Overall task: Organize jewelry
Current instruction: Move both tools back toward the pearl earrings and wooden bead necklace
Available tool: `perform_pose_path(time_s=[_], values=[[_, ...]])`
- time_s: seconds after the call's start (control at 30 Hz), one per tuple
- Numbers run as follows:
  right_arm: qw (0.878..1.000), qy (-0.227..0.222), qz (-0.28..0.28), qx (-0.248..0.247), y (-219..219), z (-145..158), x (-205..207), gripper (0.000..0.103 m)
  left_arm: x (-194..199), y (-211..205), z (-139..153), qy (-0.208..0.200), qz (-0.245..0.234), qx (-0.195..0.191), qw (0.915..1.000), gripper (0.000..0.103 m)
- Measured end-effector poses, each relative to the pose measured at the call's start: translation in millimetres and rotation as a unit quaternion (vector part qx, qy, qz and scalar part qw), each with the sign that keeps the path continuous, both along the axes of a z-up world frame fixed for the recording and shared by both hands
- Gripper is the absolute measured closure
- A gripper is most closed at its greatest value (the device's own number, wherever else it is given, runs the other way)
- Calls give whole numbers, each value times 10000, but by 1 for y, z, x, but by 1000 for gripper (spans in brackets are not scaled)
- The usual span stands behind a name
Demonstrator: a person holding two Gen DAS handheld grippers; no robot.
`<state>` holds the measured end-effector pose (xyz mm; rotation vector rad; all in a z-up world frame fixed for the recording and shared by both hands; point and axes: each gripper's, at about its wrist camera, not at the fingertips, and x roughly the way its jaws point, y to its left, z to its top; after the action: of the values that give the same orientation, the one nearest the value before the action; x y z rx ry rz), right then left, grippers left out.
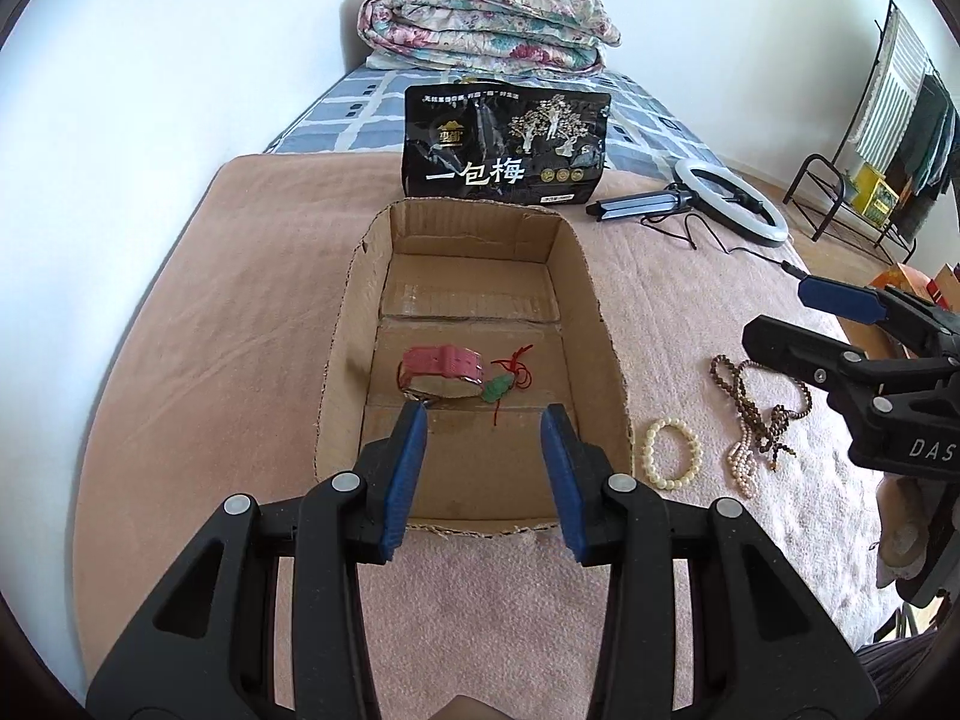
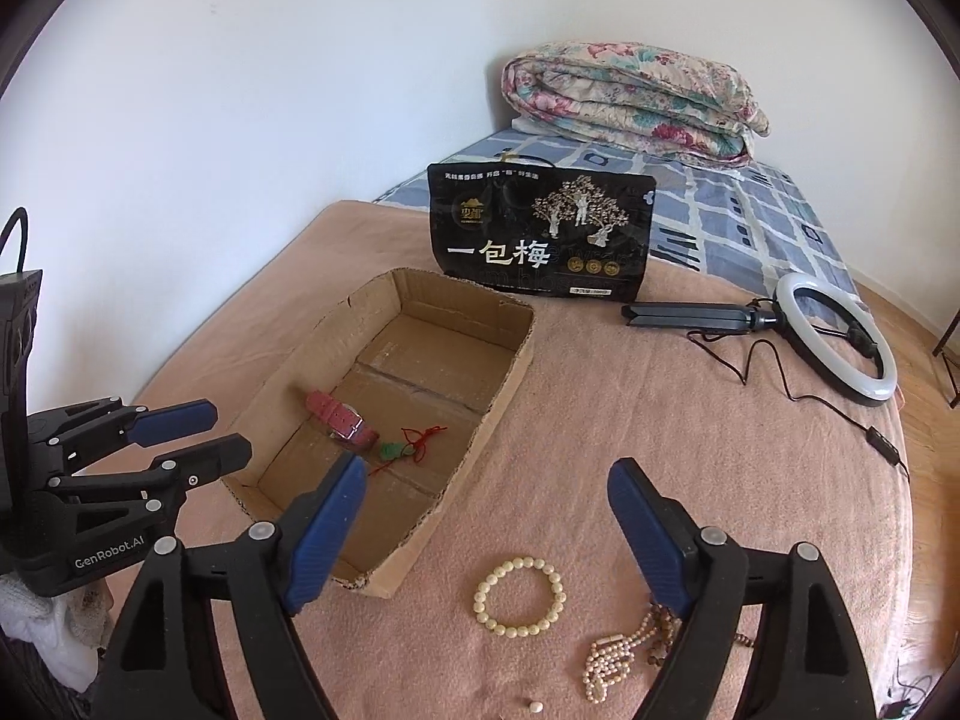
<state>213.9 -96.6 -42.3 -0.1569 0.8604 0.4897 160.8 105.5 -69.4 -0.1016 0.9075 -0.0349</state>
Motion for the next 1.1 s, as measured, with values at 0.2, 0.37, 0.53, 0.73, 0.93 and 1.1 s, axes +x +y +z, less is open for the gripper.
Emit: perform_pose_path(time_s=[0.2,0.37,0.53,0.73,0.93,1.1], values=[[9993,-8,-359,145,-46,9,-15,9,-17,-32,10,-169,-324,145,9992,63],[9976,11,-670,144,-87,7,-29,9,-29,-57,13,-190,-588,136,9980,63],[9952,36,-959,210,-126,5,-41,9,-39,-80,8,-135,-772,61,9969,63],[9946,108,-1029,-72,-157,-8,-58,9,-49,-103,-6,35,-1016,69,9948,63],[9935,247,-1076,-263,-174,-24,-61,9,-57,-122,-20,149,-1210,6,9925,63],[9940,335,-990,-318,-178,-31,-57,12,-62,-134,-33,309,-1396,-81,9897,63]])
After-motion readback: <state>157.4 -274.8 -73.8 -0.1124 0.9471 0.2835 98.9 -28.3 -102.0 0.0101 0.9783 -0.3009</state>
